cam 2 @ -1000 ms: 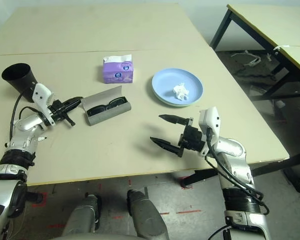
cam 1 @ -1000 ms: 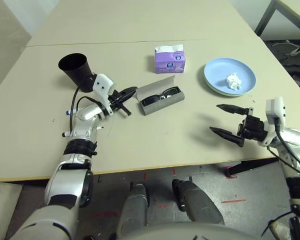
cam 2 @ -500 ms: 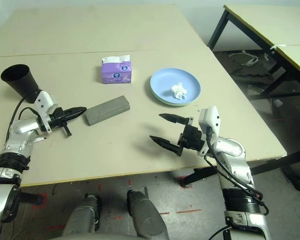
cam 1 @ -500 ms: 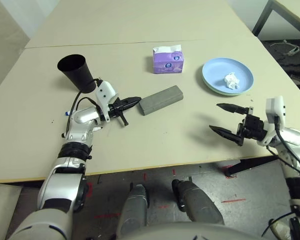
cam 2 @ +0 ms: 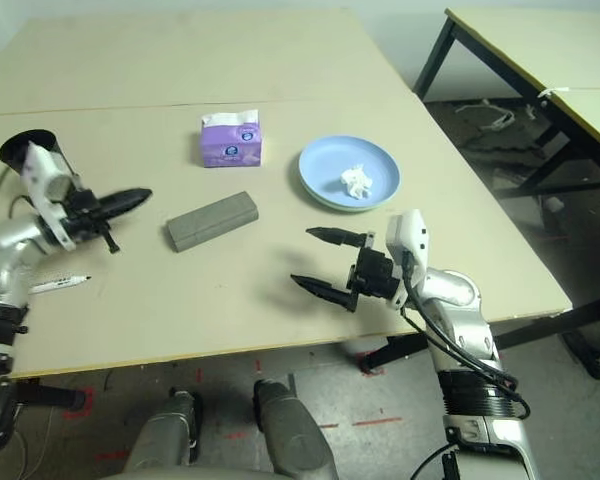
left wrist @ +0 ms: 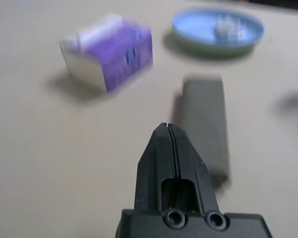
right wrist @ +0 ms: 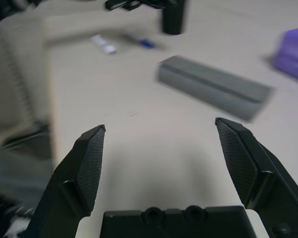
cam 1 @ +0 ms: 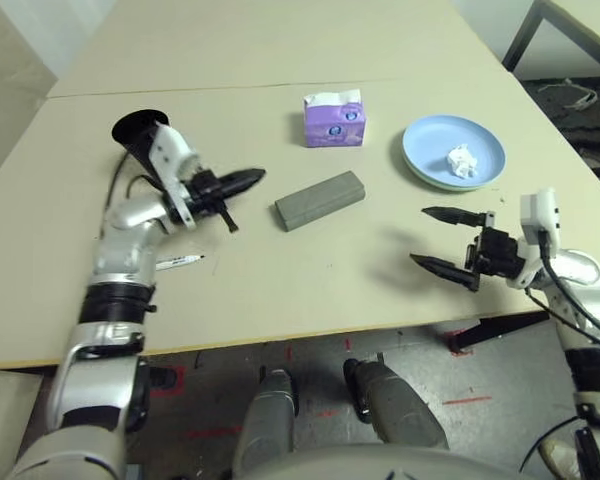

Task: Organize and tidy the items on the table.

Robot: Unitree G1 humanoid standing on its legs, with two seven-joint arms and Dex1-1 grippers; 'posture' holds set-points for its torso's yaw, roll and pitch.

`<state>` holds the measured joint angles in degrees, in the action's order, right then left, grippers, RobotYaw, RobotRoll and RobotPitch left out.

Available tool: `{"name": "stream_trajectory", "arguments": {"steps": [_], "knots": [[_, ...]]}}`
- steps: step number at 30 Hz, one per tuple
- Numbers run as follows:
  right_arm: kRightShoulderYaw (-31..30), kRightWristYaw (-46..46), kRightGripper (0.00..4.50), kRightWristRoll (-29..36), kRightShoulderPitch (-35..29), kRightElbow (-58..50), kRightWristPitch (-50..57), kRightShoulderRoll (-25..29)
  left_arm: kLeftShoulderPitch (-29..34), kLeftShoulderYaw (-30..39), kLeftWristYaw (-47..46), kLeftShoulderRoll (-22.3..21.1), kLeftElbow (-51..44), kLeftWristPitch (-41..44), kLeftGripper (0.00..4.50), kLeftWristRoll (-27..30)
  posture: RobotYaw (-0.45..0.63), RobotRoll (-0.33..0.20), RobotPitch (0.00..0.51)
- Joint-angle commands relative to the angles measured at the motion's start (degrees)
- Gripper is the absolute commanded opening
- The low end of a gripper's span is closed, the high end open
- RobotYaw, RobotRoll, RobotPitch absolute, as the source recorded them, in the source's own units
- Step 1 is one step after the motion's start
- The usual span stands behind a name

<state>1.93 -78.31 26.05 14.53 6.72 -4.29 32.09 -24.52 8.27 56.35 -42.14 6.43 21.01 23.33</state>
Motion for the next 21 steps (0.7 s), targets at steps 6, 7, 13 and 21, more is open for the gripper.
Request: {"name": "stream_trajectory", "arguments": {"steps": [6, 7, 13, 21], "knots": [[-4.31, -2.79, 4.50, 0.02, 3.39, -0.40, -0.49, -1.54, 10.48, 5.95, -5.68, -13.12, -19.42, 26.96, 1.96, 5.29, -0.13, 0.000, 0.195], [-4.71, -2.66, 4.50, 0.02, 4.19, -0.43, -0.17, -1.94, 11.89, 6.62, -5.29, -15.54, -20.35, 28.23, 2.29, 5.05, -0.12, 0.000, 0.197], [-5.89, -2.14, 4.50, -0.20, 6.75, -0.19, 0.61, -3.11, 17.17, 5.58, -0.57, -27.81, -20.03, 27.26, 4.32, 1.68, -0.10, 0.000, 0.197], [-6.74, -1.30, 4.50, -0.32, 7.47, -0.99, 1.19, -3.75, 13.69, -3.06, 7.83, -33.69, -14.43, 16.53, 4.47, -4.57, -0.11, 0.000, 0.200]]}}
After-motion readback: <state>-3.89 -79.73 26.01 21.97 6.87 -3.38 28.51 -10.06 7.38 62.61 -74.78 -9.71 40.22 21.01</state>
